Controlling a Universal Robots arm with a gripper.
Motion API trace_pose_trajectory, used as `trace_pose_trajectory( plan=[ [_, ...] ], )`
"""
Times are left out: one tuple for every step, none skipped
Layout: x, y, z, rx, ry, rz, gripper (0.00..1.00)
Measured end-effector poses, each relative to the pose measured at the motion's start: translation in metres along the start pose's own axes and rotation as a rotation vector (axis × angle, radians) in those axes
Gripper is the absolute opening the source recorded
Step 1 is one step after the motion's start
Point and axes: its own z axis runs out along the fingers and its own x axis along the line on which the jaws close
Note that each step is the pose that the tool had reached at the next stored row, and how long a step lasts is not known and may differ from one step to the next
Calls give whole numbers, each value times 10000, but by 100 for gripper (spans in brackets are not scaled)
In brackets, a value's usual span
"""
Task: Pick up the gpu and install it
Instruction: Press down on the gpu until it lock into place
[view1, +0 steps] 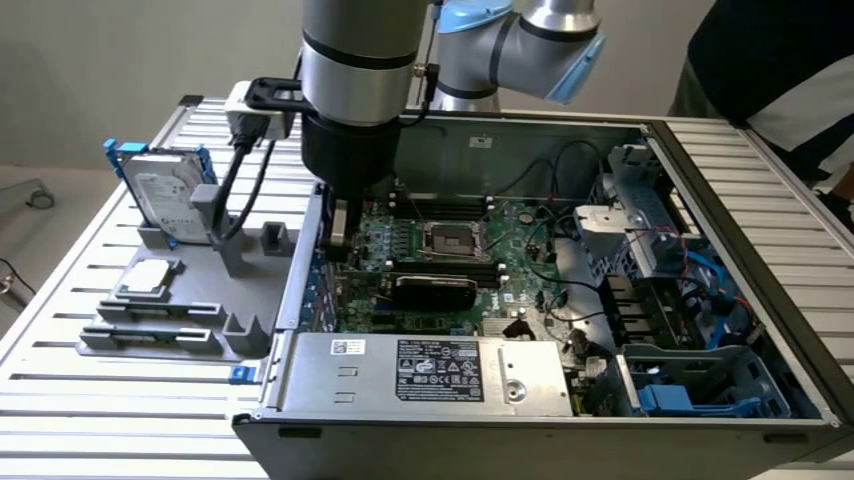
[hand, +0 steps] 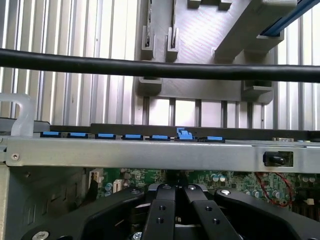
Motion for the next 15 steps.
trace_pose_trajectory(
  plan=[
    [-6,-1,2,0,1,0,11],
    [-11,-1,3,-1,3,0,11],
    [-17,-1,5,-2,4,0,11],
    [-23,-2,7,-3,4,1,11],
    [-29,-2,10,-2,4,0,11],
    [-35,-3,13,-2,4,0,11],
    [-40,-4,15,-1,3,0,11],
    [-43,-5,17,0,2,-1,11],
    [-44,-5,18,-1,1,-1,11],
    [-45,-4,18,-1,2,-1,11],
    [-47,-5,20,-1,2,0,11],
    [-49,-5,20,-2,3,0,11],
    [-50,-5,22,-2,3,0,11],
    [-51,-6,24,-4,5,0,11],
    [-53,-6,27,-5,7,1,11]
  ],
)
